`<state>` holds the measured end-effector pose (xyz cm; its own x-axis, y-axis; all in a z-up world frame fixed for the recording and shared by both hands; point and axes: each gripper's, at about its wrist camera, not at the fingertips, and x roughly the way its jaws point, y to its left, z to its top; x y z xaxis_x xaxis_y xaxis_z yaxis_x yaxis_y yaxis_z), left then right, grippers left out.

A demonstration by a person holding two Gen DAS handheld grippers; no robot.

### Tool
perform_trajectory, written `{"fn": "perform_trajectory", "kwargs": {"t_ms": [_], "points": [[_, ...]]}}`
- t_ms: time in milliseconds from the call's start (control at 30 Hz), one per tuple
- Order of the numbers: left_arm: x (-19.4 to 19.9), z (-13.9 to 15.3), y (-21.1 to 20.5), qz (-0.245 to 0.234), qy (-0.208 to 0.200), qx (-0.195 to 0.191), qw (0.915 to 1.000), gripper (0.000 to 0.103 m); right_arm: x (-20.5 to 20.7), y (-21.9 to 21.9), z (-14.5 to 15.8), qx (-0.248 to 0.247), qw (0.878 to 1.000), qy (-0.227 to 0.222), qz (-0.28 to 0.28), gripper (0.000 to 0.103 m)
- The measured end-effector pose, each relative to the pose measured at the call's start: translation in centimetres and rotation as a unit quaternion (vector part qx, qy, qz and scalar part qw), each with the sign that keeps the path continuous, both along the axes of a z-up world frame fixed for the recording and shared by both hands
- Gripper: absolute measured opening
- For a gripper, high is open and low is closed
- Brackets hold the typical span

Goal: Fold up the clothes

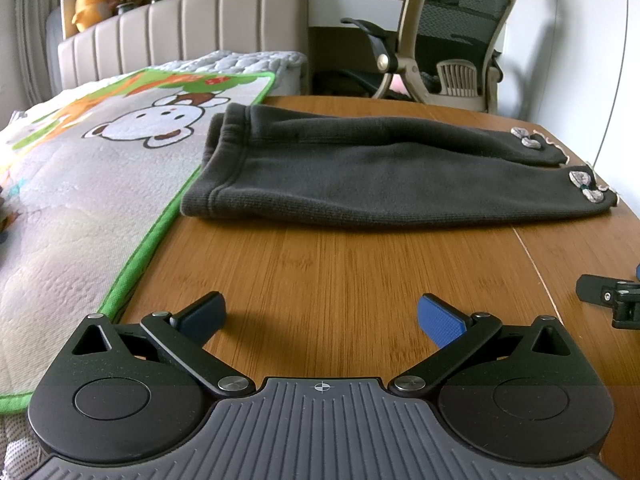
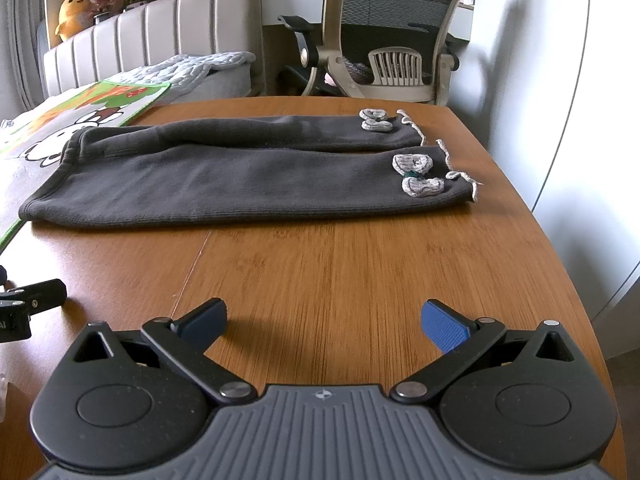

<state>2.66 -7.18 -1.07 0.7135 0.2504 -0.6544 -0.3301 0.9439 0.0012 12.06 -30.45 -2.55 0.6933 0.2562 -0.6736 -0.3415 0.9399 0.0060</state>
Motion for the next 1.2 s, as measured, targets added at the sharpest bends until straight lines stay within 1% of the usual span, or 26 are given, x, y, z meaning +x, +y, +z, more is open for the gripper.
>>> {"fn": "perform_trajectory", "kwargs": {"t_ms": [467, 733, 1200], "points": [[0.07, 0.03, -0.19, 0.001, 0.0, 0.001, 1.0, 0.103, 0.08, -0.12, -0.04, 0.002, 1.0, 0.0, 0.001, 0.103], [-0.22, 0.04, 0.22, 0.001, -0.01, -0.012, 0.9999, 0.103, 0.09, 0.14, -0.03, 0.0, 1.0, 0.0, -0.001, 0.103], [-0.19, 0.09, 0.2, 0.002, -0.01, -0.013, 0.9999, 0.103, 0.11, 0.1, -0.03, 0.0, 1.0, -0.001, -0.001, 0.103]]}}
